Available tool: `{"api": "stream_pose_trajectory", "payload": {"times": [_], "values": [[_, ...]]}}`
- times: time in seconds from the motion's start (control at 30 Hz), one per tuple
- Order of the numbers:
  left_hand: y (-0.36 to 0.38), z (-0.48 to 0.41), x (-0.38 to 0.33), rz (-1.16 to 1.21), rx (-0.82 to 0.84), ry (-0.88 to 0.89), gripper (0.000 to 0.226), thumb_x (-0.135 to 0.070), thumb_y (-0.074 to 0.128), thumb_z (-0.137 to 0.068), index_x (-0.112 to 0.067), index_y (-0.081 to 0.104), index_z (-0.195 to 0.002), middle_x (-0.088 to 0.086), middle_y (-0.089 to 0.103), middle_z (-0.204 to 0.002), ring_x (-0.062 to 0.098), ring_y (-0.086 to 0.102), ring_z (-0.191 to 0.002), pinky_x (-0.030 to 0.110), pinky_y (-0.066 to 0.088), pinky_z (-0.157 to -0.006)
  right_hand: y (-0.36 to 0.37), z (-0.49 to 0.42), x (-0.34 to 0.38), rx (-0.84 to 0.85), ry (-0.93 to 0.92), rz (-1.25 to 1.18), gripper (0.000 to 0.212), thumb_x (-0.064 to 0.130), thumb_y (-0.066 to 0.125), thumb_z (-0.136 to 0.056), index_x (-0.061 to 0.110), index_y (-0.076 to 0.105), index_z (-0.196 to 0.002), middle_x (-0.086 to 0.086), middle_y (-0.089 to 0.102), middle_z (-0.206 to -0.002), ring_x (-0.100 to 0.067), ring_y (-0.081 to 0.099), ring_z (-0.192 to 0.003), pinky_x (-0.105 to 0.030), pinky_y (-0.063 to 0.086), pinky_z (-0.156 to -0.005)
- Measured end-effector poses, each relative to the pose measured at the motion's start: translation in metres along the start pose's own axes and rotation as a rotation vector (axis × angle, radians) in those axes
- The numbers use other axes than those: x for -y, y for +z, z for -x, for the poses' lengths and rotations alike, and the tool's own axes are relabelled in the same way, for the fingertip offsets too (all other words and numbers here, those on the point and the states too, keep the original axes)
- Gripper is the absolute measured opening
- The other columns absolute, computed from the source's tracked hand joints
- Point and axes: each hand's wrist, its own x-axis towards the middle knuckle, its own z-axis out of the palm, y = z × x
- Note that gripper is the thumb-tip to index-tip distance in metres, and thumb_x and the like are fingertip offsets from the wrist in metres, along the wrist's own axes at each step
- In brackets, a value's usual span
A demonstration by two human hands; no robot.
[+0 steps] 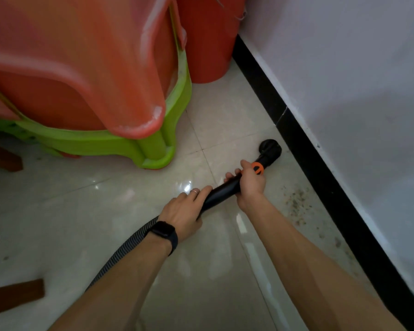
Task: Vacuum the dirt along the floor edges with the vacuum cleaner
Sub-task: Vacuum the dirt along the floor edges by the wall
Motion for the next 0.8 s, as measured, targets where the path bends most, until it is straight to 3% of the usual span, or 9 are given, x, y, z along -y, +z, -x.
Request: {"api": "stream_pose_trajectory", "payload": {"times": [0.07,0.13,0.23,0.3,0.4,0.53,0.8], "values": [[-0.004,0.015,0.018,-0.067,0.005,0.031,0.084,-0.018,0.058,-0.083,-0.029,0.013,-0.153,0.001,0.045,-0.137,0.029,0.053,-0.104,0.04,0.048,-0.081,0.007,0.012,-0.019,-0.01,0.01,-0.01,0.017,0.013,0.064,-0.098,0.007,0.055,-0.111,-0.004,0.059,-0.071,-0.02,0.065,-0.05,-0.035,0.058,-0.057],[-0.009,0.028,0.031,-0.13,-0.006,0.081,0.087,-0.013,0.06,-0.08,-0.023,0.018,-0.155,0.003,0.049,-0.137,0.03,0.055,-0.101,0.041,0.05,-0.079,0.015,0.024,-0.038,-0.034,0.021,-0.017,0.028,0.014,0.063,-0.096,0.007,0.052,-0.12,-0.004,0.061,-0.072,-0.02,0.066,-0.051,-0.037,0.058,-0.064],[-0.013,0.041,0.037,-0.283,-0.032,0.177,0.091,-0.005,0.074,-0.065,-0.01,0.039,-0.149,0.009,0.064,-0.119,0.03,0.061,-0.08,0.037,0.054,-0.059,0.019,0.039,-0.061,-0.07,0.02,-0.032,0.031,0.016,0.062,-0.092,0.006,0.052,-0.12,0.002,0.064,-0.057,-0.019,0.067,-0.052,-0.039,0.059,-0.067],[-0.011,0.047,0.037,-0.347,-0.024,0.216,0.093,-0.004,0.077,-0.06,-0.006,0.042,-0.146,0.011,0.067,-0.11,0.03,0.062,-0.074,0.036,0.053,-0.054,0.014,0.045,-0.07,-0.102,0.002,-0.038,0.027,0.016,0.062,-0.091,0.006,0.053,-0.114,0.007,0.061,-0.049,-0.019,0.066,-0.051,-0.039,0.06,-0.065],[-0.003,0.045,0.028,-0.331,0.016,0.239,0.089,-0.006,0.066,-0.074,-0.009,0.026,-0.153,0.011,0.062,-0.118,0.031,0.061,-0.086,0.039,0.052,-0.063,0.001,0.046,-0.066,-0.129,-0.017,-0.048,0.022,0.013,0.061,-0.09,0.007,0.053,-0.11,0.003,0.06,-0.053,-0.021,0.063,-0.049,-0.04,0.06,-0.063],[0.01,0.029,0.011,-0.312,0.014,0.268,0.087,-0.008,0.047,-0.088,-0.017,-0.008,-0.156,0.008,0.046,-0.136,0.03,0.053,-0.106,0.041,0.048,-0.078,-0.015,0.039,-0.049,-0.174,-0.032,-0.051,0.028,0.013,0.062,-0.092,0.005,0.054,-0.118,-0.004,0.061,-0.068,-0.02,0.061,-0.049,-0.043,0.061,-0.067],[0.019,0.002,-0.011,-0.28,-0.012,0.26,0.093,-0.01,0.045,-0.091,-0.02,-0.026,-0.15,0.006,0.037,-0.144,0.028,0.05,-0.112,0.039,0.047,-0.081,-0.028,0.023,-0.017,-0.12,-0.031,-0.039,0.008,0.011,0.061,-0.095,0.008,0.054,-0.094,-0.005,0.056,-0.067,-0.019,0.058,-0.047,-0.036,0.056,-0.06]]}}
